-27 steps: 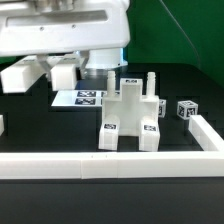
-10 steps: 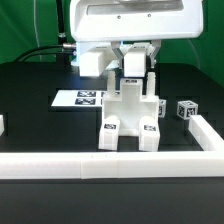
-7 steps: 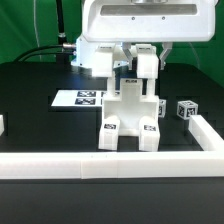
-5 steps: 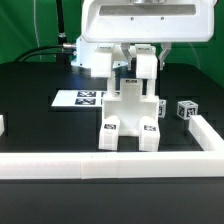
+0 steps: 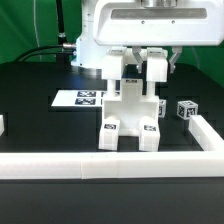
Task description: Assemble chair
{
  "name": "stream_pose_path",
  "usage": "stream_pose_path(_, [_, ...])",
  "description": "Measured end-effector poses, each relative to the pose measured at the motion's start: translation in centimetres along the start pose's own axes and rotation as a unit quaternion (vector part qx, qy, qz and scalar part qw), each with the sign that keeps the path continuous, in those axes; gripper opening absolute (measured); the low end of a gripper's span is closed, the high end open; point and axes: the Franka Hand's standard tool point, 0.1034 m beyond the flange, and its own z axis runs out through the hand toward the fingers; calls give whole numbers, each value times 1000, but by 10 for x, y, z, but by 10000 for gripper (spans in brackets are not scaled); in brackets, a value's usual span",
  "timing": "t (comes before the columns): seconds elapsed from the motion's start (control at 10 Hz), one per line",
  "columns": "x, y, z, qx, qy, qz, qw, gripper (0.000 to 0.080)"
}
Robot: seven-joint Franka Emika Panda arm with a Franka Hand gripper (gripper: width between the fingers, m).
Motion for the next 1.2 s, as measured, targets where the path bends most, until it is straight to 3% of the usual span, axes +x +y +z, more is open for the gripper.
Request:
stream_pose_path(0.6, [2, 8, 0, -1, 1, -16, 1000, 284])
stream_pose_path(1.2, [-9, 6, 10, -4, -2, -9, 1000, 284])
